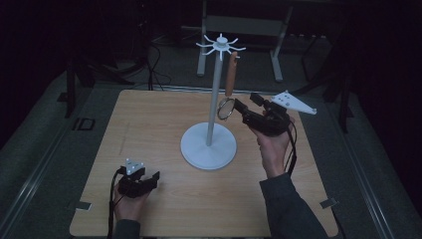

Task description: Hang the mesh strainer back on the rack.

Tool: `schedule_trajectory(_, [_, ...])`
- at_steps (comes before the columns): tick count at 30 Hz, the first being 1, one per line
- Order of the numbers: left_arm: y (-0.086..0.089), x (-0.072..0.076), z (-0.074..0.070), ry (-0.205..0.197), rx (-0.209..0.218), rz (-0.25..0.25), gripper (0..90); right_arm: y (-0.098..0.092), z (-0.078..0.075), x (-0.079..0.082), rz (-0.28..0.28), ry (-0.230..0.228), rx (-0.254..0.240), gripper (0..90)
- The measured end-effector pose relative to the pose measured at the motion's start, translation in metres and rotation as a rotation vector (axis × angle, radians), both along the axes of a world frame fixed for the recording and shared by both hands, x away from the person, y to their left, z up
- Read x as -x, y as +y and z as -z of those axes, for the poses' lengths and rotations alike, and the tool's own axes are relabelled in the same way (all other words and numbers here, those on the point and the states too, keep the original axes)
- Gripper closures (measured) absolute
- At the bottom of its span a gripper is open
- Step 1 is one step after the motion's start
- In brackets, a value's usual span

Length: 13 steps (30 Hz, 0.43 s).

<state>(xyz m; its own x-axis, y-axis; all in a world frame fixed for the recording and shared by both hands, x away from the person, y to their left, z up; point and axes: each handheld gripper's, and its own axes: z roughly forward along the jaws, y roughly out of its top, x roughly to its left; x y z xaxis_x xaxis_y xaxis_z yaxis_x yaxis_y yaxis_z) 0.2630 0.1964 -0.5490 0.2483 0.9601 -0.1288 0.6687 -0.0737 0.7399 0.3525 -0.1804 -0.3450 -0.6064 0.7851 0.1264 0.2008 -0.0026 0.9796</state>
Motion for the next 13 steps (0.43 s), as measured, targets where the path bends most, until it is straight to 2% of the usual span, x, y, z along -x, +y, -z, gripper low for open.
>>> schedule_trajectory(7, [0.000, 0.000, 0.000, -0.001, 0.000, -0.001, 40.7, -0.004, 0.013, -0.001, 0.018, 0.036, 0.101, 34.4])
schedule_trajectory(11, [0.000, 0.000, 0.000, -0.002, 0.000, -0.002, 40.6, -0.006, 0.025, -0.002, 0.022, 0.079, 0.210, 33.8])
schedule_trajectory(13, [0.000, 0.000, 0.000, -0.004, 0.001, -0.003, 40.6, -0.008, 0.039, -0.005, 0.012, 0.141, 0.295, 32.9])
